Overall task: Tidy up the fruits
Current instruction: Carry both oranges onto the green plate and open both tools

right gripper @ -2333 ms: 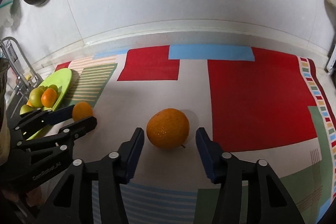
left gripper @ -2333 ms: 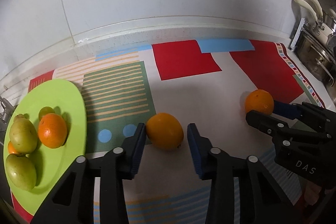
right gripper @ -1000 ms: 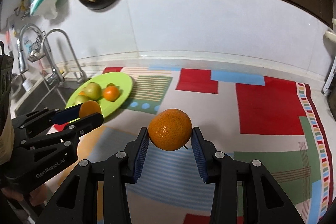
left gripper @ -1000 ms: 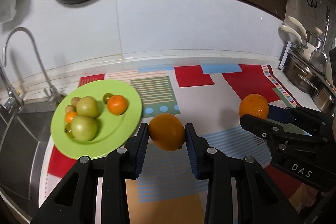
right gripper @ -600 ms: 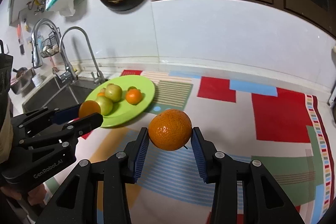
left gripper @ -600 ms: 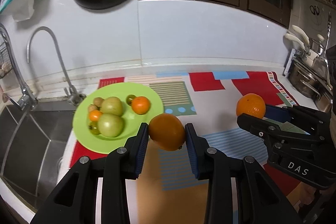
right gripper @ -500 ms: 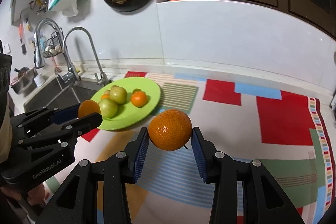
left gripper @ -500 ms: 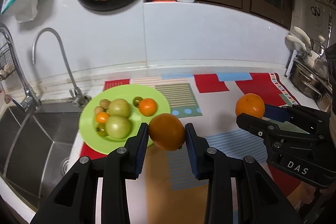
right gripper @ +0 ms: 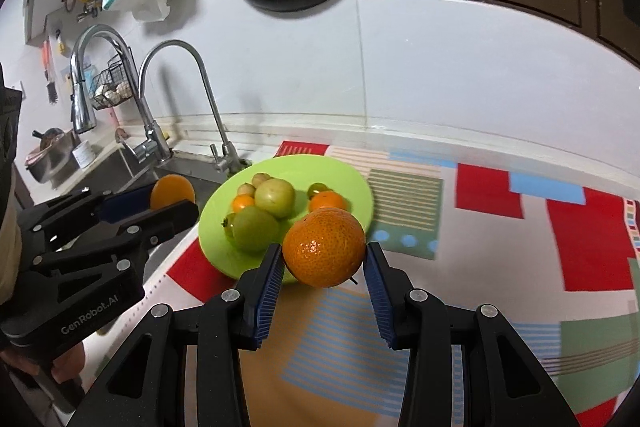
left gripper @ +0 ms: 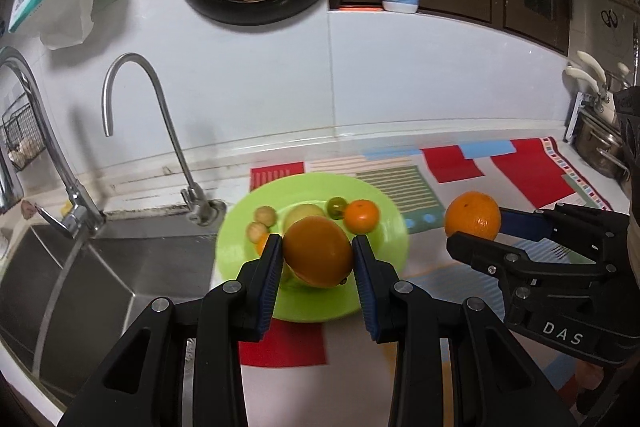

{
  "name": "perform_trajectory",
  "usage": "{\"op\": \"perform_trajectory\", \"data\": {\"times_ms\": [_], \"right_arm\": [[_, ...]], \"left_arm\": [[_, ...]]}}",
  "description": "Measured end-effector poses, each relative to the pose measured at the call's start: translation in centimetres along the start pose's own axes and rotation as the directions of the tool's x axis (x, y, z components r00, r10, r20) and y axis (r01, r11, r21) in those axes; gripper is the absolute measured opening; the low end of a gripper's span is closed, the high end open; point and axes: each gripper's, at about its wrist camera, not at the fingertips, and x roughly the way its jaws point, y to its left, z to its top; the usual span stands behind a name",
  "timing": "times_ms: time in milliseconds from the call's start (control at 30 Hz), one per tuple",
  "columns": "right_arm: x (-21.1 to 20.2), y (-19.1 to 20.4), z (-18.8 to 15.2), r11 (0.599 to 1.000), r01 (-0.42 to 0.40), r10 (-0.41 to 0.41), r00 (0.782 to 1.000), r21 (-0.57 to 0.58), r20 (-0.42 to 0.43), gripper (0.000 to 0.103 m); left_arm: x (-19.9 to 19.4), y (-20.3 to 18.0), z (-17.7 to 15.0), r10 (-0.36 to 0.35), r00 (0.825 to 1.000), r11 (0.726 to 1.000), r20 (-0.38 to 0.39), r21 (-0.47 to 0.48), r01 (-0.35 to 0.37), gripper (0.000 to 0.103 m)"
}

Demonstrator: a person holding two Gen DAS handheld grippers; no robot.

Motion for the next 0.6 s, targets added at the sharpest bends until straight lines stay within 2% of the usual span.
{"op": "perform_trajectory", "data": {"times_ms": [300,600], "right_arm": [[4.7,2.2,1.1,1.0,0.011,-0.01,0.999,0.025,-0.032,0.042],[9.0,2.7,1.8,0.998,0.033,-0.028,0.997,0.06,-0.075,0.042]], "left_arm": [[3.7,3.5,0.8,-0.021,1.0,0.999,-0.019,0.041,0.022,0.035],[8.1,4.7,1.9,-0.054,0.998,0.996,-0.033,0.067,0.056,0.035]]}}
